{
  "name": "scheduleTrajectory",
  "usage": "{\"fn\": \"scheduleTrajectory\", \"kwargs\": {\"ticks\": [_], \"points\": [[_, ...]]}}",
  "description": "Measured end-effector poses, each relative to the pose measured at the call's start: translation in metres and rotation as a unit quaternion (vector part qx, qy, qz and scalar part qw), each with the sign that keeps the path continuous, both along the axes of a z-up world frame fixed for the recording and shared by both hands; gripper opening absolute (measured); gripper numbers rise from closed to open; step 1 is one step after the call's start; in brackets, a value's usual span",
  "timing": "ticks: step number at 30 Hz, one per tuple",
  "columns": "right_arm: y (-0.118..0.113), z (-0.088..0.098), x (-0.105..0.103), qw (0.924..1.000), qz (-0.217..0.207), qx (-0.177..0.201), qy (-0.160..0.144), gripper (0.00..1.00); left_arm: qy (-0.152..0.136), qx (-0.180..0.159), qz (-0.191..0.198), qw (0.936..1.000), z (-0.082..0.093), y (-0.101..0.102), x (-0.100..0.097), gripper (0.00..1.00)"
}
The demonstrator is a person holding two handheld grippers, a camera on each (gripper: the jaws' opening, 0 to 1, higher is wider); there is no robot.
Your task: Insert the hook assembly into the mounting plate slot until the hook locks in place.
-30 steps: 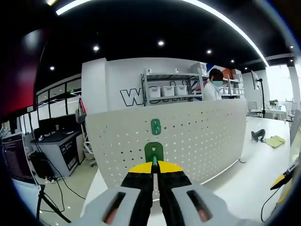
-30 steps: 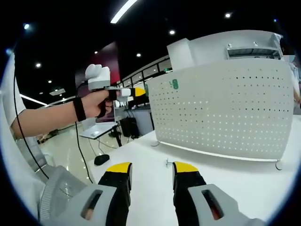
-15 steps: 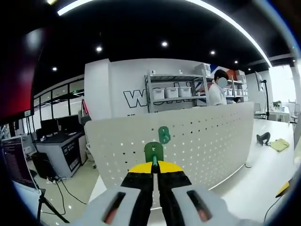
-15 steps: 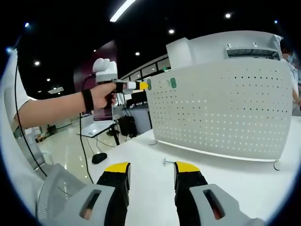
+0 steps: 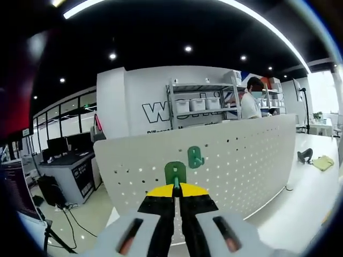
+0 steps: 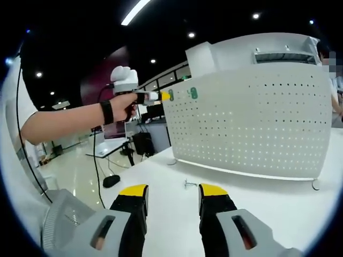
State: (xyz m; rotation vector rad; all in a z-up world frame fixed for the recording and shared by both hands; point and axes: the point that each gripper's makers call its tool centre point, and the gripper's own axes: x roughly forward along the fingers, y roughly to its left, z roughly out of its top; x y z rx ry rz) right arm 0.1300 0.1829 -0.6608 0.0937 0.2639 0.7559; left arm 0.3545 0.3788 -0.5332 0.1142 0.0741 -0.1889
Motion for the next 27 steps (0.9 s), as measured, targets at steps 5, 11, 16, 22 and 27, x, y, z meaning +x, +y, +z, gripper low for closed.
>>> {"fn": "scheduleTrajectory", "kwargs": {"ticks": [5, 11, 16, 22, 27], "points": [[-0.004, -0.001, 0.002, 1.0000, -0.008, 0.001, 0.004, 0.38, 0.001, -0.002, 0.000, 1.0000, 0.000, -0.002, 0.008, 0.02], [-0.006, -0.005, 0.004, 0.9999, -0.011, 0.000, 0.008, 0.38, -0.003, -0.007, 0.007, 0.9999, 0.002, 0.002, 0.018, 0.02], [-0.003, -0.004, 0.007, 0.9999, -0.010, 0.003, 0.009, 0.38, -0.009, -0.015, 0.016, 0.9997, 0.005, 0.005, 0.024, 0.02], [-0.002, -0.005, 0.008, 0.9999, -0.004, -0.002, 0.012, 0.38, -0.016, -0.016, 0.019, 0.9996, 0.008, 0.004, 0.033, 0.02], [-0.003, -0.007, 0.007, 0.9999, -0.004, -0.005, 0.013, 0.38, -0.010, -0.023, 0.022, 0.9994, 0.005, 0.003, 0.040, 0.02]]}}
